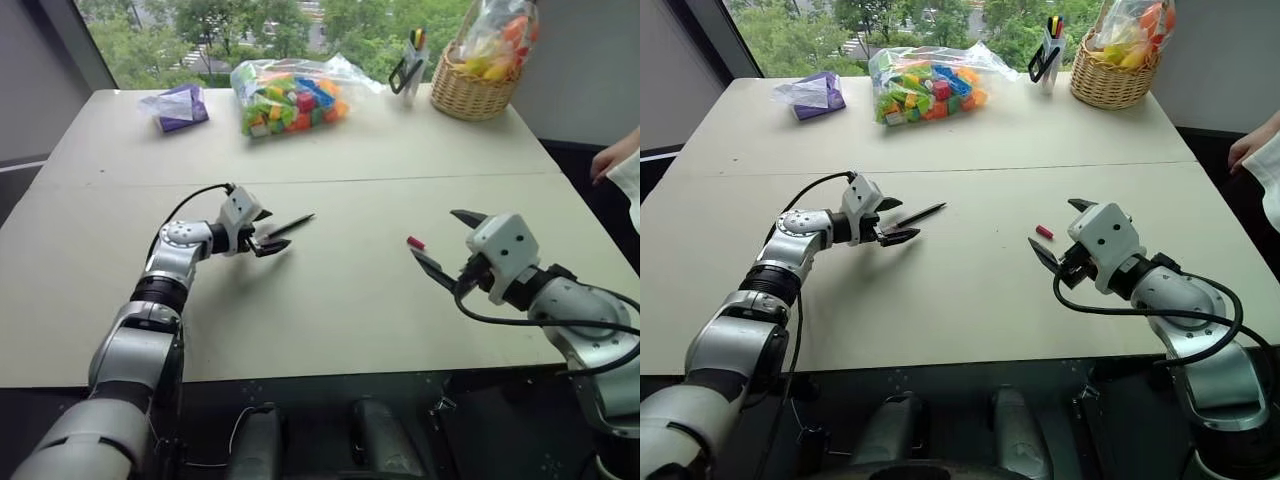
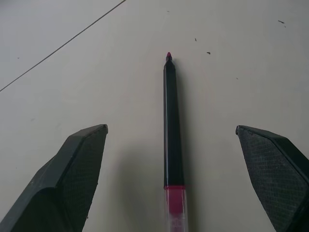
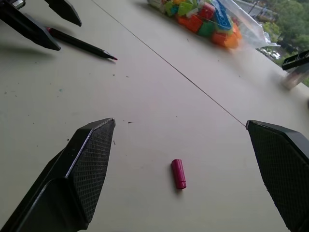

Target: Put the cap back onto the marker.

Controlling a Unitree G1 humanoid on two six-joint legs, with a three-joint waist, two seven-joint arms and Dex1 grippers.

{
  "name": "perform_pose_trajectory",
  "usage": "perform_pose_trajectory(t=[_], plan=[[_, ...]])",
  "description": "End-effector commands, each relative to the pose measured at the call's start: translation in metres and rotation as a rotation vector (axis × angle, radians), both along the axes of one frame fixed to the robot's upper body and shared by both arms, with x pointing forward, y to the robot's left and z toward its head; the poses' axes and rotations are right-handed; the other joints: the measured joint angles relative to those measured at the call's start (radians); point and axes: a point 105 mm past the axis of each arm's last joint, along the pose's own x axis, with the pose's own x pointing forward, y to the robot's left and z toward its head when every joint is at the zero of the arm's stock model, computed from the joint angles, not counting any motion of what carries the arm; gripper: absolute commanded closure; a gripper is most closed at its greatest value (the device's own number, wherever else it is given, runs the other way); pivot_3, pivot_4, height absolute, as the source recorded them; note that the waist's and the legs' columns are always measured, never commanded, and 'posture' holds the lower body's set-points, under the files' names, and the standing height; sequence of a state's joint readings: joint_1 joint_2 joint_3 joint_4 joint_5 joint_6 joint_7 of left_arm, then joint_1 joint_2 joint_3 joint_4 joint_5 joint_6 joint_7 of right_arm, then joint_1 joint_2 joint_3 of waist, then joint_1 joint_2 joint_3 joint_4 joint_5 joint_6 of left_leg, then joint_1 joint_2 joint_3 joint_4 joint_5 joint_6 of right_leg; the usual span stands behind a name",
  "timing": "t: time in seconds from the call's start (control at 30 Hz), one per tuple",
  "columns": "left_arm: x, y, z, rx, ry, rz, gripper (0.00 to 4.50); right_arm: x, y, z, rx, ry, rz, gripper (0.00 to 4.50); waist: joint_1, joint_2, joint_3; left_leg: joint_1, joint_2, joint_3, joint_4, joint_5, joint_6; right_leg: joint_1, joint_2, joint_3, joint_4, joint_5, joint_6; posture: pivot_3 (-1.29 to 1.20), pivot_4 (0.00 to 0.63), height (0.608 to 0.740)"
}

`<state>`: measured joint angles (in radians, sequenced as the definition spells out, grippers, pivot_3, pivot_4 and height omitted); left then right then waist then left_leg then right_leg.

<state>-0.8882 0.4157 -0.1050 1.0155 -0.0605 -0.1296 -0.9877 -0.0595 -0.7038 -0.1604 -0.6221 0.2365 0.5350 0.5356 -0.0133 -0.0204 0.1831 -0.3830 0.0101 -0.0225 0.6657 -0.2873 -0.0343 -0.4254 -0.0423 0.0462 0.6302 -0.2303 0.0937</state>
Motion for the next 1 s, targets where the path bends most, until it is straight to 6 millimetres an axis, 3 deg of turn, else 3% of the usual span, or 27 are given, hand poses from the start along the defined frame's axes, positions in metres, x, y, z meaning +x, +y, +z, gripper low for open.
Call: perform_pose_trajectory(t=[0.03, 0.37, 0.4, 0.47, 0.7, 1.0], plan=[[0.006, -0.004, 0.010, 0.034, -0.045, -0.012, 0.04, -0.003, 0.002, 0.013, -0.014, -0.062, 0.004, 0.00, 0.001, 0.000, 0.000, 0.000, 0.000, 0.000, 0.000, 0.000, 0.000, 0.000, 0.000, 0.000, 0.000, 0.000, 0.000, 0.00, 0.150, 0.740], [0.007, -0.005, -0.008, 0.102, 0.029, 0.007, 0.04, -0.002, 0.002, 0.016, -0.023, -0.070, 0.003, 0.00, 0.002, 0.000, 0.000, 0.000, 0.000, 0.000, 0.000, 0.000, 0.000, 0.000, 0.000, 0.000, 0.000, 0.000, 0.000, 0.00, 0.150, 0.740], [0.007, -0.005, -0.009, 0.109, 0.033, 0.007, 0.54, -0.002, 0.001, 0.016, -0.024, -0.070, 0.003, 0.00, 0.002, 0.000, 0.000, 0.000, 0.000, 0.000, 0.001, 0.000, 0.000, 0.000, 0.000, 0.000, 0.000, 0.000, 0.001, 0.00, 0.150, 0.740], [0.007, -0.004, -0.011, 0.119, 0.040, 0.009, 0.85, -0.002, 0.001, 0.017, -0.025, -0.071, 0.001, 0.00, 0.002, 0.000, 0.000, 0.000, 0.000, 0.000, 0.001, 0.000, 0.000, 0.000, 0.000, 0.000, 0.001, 0.000, 0.001, 0.00, 0.150, 0.740], [0.006, -0.002, -0.014, 0.120, 0.065, 0.011, 4.48, -0.002, 0.000, 0.018, -0.029, -0.073, -0.003, 0.00, -0.001, 0.000, 0.000, 0.002, 0.000, 0.000, 0.001, 0.000, 0.000, 0.001, 0.001, 0.000, 0.002, 0.000, 0.001, 0.00, 0.150, 0.740], [0.004, -0.002, -0.012, 0.111, 0.058, -0.007, 4.48, 0.000, 0.000, 0.017, -0.032, -0.068, 0.005, 0.00, -0.002, 0.000, 0.000, 0.002, 0.000, 0.000, 0.001, 0.000, 0.000, 0.001, 0.001, 0.000, 0.002, 0.000, 0.001, 0.00, 0.150, 0.740]])
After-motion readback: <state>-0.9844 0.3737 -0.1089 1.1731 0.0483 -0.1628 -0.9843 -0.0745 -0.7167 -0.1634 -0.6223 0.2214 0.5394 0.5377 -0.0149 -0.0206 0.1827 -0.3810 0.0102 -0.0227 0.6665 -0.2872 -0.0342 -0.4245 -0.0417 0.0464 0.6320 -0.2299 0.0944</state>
